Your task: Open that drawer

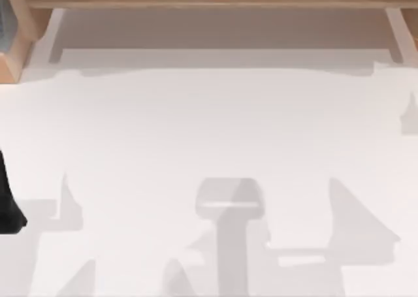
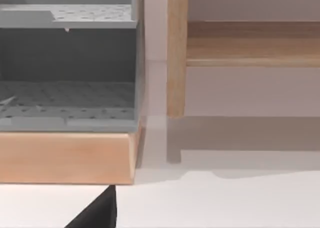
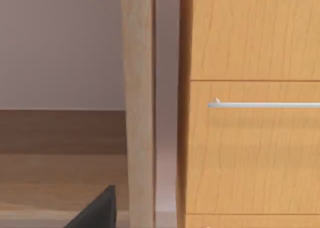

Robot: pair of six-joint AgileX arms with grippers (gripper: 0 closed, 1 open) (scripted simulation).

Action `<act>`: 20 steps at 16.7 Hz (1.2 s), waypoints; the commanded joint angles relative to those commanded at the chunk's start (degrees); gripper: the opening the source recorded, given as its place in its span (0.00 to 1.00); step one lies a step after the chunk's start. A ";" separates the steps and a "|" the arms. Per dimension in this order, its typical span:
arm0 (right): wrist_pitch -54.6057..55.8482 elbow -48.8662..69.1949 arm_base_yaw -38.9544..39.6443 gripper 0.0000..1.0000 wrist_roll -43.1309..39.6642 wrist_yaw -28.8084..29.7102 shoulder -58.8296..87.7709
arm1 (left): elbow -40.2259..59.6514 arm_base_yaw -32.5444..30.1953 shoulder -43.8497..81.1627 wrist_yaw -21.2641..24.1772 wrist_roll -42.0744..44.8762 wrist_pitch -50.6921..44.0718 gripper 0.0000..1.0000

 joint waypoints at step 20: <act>17.38 13.25 -4.02 1.00 -26.91 -3.91 28.91 | 0.00 0.00 0.00 0.00 0.00 0.00 1.00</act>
